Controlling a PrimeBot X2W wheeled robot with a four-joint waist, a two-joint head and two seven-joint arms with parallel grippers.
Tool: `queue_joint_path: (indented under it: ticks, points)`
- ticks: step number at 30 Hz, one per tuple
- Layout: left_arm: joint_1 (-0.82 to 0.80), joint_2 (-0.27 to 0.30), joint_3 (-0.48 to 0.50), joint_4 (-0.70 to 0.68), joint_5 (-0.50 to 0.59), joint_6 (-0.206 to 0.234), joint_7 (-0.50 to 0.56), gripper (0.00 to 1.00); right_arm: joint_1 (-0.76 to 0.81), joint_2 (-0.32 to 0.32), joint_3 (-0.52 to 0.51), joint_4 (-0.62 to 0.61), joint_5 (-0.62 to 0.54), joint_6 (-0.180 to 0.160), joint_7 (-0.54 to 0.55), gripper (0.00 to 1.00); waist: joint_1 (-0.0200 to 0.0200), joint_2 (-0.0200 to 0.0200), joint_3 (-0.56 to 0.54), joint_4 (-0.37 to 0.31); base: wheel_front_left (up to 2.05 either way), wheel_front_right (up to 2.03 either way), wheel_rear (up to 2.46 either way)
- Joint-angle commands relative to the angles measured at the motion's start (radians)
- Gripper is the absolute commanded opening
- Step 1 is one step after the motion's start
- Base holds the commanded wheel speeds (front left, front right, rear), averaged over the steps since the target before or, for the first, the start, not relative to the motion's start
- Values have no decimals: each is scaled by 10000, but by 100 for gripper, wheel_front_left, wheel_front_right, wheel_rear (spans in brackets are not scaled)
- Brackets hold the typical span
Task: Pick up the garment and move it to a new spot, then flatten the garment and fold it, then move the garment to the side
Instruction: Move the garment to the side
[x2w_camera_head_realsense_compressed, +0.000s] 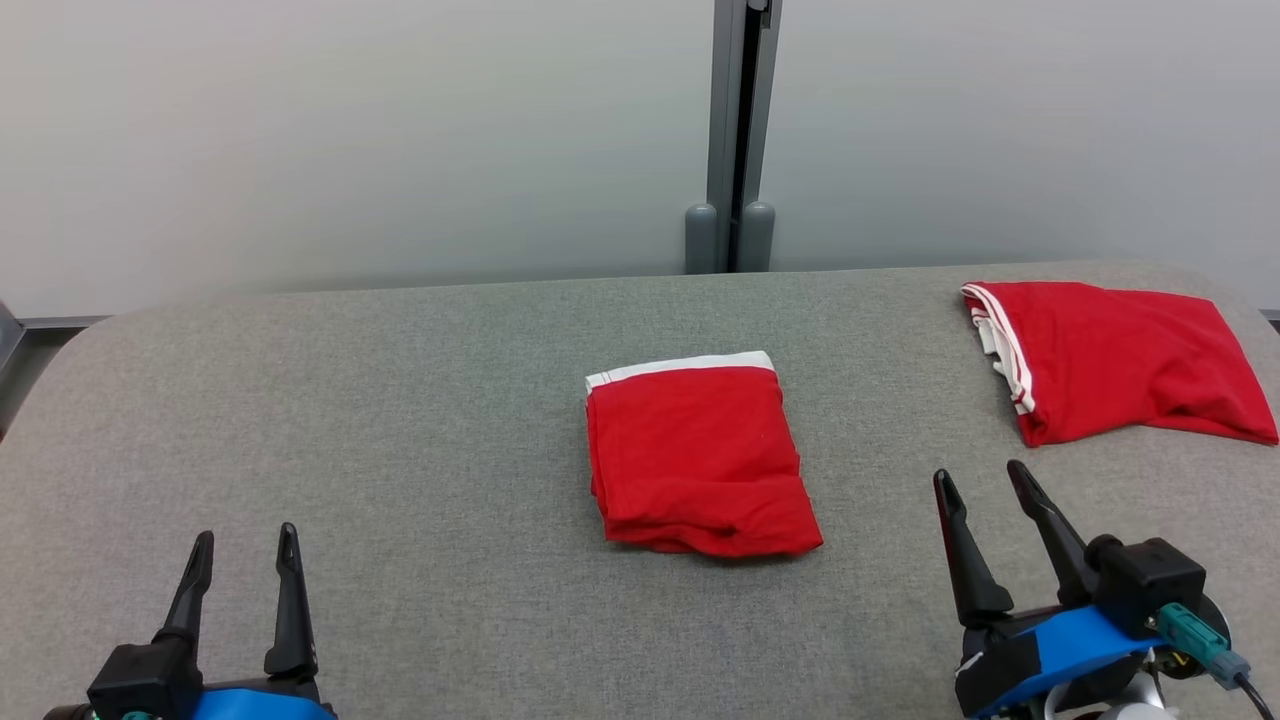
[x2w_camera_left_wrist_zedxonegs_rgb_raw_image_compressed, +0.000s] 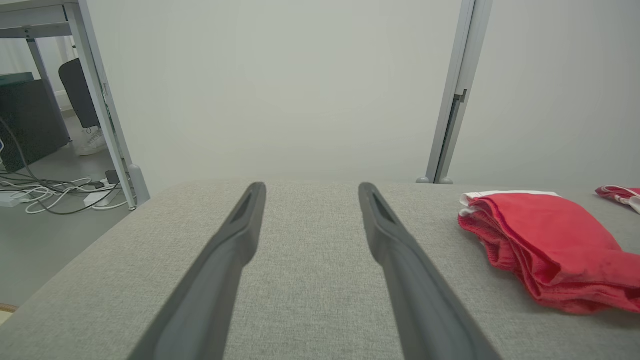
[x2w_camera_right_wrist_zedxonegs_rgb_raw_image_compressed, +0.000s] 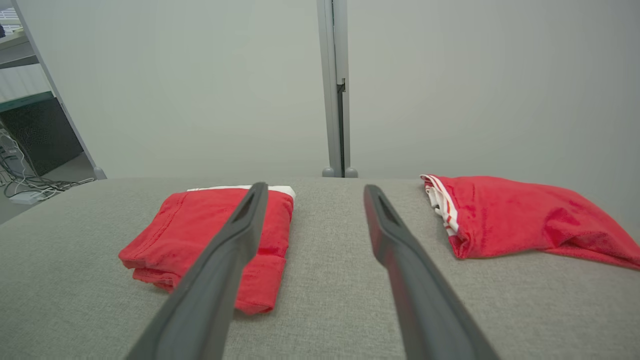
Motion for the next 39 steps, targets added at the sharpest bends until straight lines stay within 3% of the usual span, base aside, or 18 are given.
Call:
queue_joint_path:
  ticks: [1,12,22,31,39]
  points:
    - [34,31,-57,-48,-71,70,-11,100,164,15,3,-45,23,1,45,100,0,-1,1,7,0,0,0]
    - [46,100,-105,-66,-137,122,10,100,115,15,5,-36,157,1,75,100,0,-1,70,31,0,0,0]
    - [-427,103,-266,-58,-276,72,-24,100,-1921,4,40,322,-317,1,292,100,0,-1,512,274,0,0,0]
    - [-1093,9,-453,279,-426,-59,-170,100,-3954,-151,429,2439,-300,1,928,100,0,-1,1216,1004,0,0,0]
    - [-1532,-76,-564,574,-557,-146,-278,100,-4872,-458,406,4644,-336,1,834,100,0,-1,1752,1614,0,0,0]
